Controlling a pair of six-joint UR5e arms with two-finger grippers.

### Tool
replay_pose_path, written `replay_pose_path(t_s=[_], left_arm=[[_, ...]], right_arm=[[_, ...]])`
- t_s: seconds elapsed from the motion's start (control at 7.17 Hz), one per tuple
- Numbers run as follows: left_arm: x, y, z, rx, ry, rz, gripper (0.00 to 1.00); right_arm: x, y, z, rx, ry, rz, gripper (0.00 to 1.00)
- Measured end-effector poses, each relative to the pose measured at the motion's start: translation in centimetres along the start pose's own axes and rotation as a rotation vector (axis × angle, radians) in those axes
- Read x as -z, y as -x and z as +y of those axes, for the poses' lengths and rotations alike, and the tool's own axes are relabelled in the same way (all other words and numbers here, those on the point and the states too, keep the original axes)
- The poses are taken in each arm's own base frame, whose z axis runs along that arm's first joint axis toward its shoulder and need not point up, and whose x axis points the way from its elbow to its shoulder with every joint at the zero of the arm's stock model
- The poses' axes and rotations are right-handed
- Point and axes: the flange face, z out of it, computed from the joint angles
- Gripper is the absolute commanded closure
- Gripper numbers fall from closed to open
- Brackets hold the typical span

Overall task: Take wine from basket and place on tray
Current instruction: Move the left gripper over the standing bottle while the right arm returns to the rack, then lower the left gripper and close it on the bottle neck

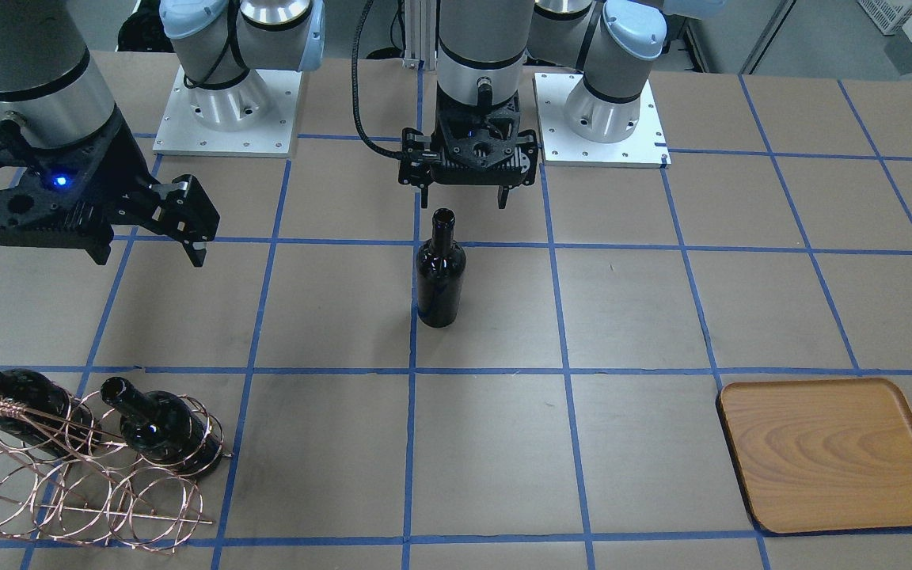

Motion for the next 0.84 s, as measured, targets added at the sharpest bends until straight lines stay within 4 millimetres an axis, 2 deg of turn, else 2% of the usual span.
replay_pose_path(t_s=[0.14,0.56,0.84], left_arm=[[-0.8,-0.5,-0.2,-0.002,0.005,-0.001,0.0],[-5.1,-1.1,-0.1,-0.012,0.017,-0.006,0.0],[-6.0,-1.2,-0.2,-0.014,0.007,0.001,0.14]], right_arm=[[-0.1,-0.1,0.1,0.003,0.009,0.011,0.0],[-0.3,-0.2,0.2,0.006,0.02,0.027,0.0],[-0.4,-0.2,0.3,0.006,0.03,0.027,0.0]])
